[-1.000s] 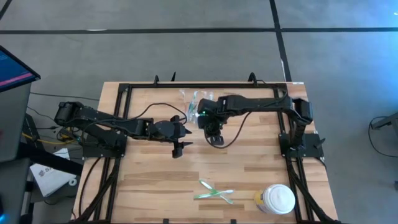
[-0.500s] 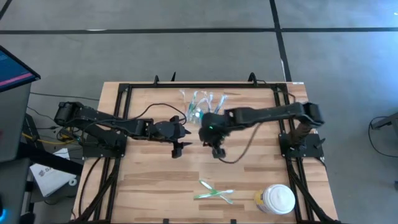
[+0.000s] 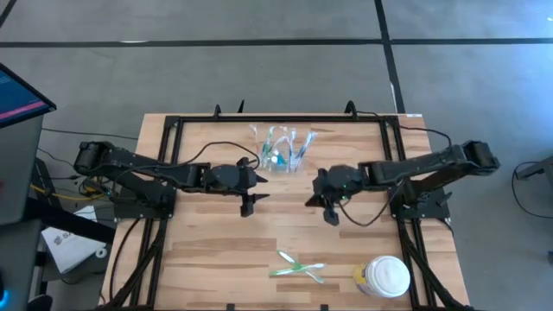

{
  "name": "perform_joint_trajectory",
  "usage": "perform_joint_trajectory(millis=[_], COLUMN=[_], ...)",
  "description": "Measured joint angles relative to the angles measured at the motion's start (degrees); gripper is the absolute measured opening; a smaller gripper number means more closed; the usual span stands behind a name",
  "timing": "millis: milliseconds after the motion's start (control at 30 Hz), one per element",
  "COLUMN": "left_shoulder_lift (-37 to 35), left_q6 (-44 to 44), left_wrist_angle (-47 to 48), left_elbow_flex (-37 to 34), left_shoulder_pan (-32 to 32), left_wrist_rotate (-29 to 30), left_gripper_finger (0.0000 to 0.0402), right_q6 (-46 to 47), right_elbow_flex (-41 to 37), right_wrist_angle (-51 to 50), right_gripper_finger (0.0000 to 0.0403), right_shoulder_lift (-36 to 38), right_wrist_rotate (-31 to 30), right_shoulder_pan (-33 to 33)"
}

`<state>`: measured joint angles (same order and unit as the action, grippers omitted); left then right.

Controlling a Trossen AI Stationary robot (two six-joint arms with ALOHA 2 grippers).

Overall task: Pick & Place toothbrushing station
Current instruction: Put the bottom green toothbrush into the transparent organizer

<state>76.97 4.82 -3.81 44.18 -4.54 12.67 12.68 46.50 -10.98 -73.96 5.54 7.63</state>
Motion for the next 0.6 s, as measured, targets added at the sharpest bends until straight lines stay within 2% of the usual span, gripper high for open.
perform_joint_trajectory(millis=[300,600], left_shoulder_lift=[0.00,2.26], left_q6=[0.14,2.39], left_wrist_angle=[-0.45,-2.85], left_elbow_flex=[0.00,0.09], left_shoulder_pan=[-2.26,-8.25], left_wrist_rotate=[-5.21,-5.64], left_gripper_finger=[0.0218,0.0218], right_q6=[0.88,0.90], right_elbow_flex=[-0.97,-0.99], right_wrist_angle=[2.29,4.28], right_gripper_finger=[0.0001,0.0001], right_shoulder_lift=[-5.53,-8.25], right_wrist_rotate=[0.14,0.18], right_shoulder_pan=[5.58,5.27])
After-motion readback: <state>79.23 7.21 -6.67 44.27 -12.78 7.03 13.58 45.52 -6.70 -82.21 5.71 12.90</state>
